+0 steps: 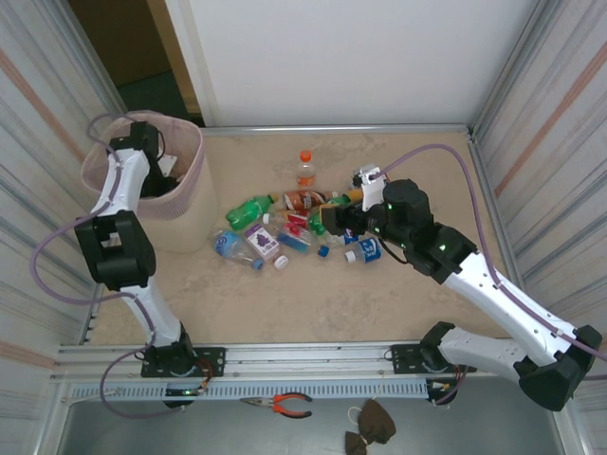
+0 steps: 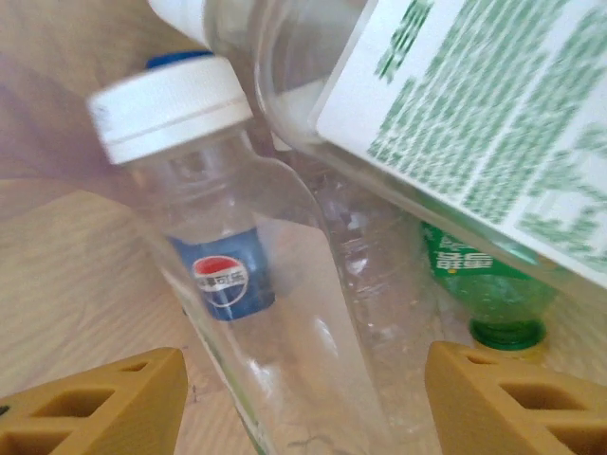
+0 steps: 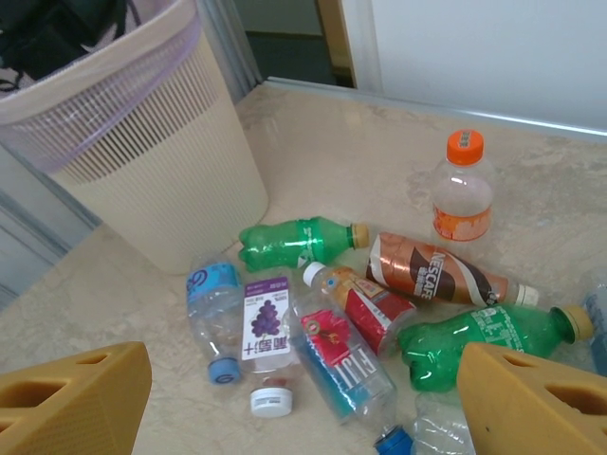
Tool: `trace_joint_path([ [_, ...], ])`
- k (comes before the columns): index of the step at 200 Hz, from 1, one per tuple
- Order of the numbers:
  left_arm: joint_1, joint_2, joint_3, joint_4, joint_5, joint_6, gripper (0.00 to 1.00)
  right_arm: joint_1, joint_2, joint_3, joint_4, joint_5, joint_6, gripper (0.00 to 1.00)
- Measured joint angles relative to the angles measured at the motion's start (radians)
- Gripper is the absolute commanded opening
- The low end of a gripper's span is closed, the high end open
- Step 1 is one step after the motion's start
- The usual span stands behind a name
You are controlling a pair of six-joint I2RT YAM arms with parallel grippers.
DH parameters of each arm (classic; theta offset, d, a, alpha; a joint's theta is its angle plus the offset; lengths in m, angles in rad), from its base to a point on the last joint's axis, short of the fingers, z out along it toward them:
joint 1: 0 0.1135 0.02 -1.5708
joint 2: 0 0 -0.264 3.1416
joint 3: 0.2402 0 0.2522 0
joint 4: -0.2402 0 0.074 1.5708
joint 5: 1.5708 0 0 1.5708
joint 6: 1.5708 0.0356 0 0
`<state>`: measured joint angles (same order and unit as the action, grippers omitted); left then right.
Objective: Put the plastic bottles in the bin
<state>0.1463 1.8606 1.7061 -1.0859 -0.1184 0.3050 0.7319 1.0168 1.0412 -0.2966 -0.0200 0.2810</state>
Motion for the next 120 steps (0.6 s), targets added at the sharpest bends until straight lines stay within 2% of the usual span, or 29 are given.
trace_joint_path([
  [74,-0.002,-0.129,0.096,-0.039,0.105,-0.031,0.69,-0.047,0.001,0.001,-0.052,0.015,-0.004,0.84],
  [120,-0.002,-0.185,0.13,-0.049,0.175,-0.049,0.69,-0.118,0.077,0.012,-0.039,-0.011,-0.05,0.84],
])
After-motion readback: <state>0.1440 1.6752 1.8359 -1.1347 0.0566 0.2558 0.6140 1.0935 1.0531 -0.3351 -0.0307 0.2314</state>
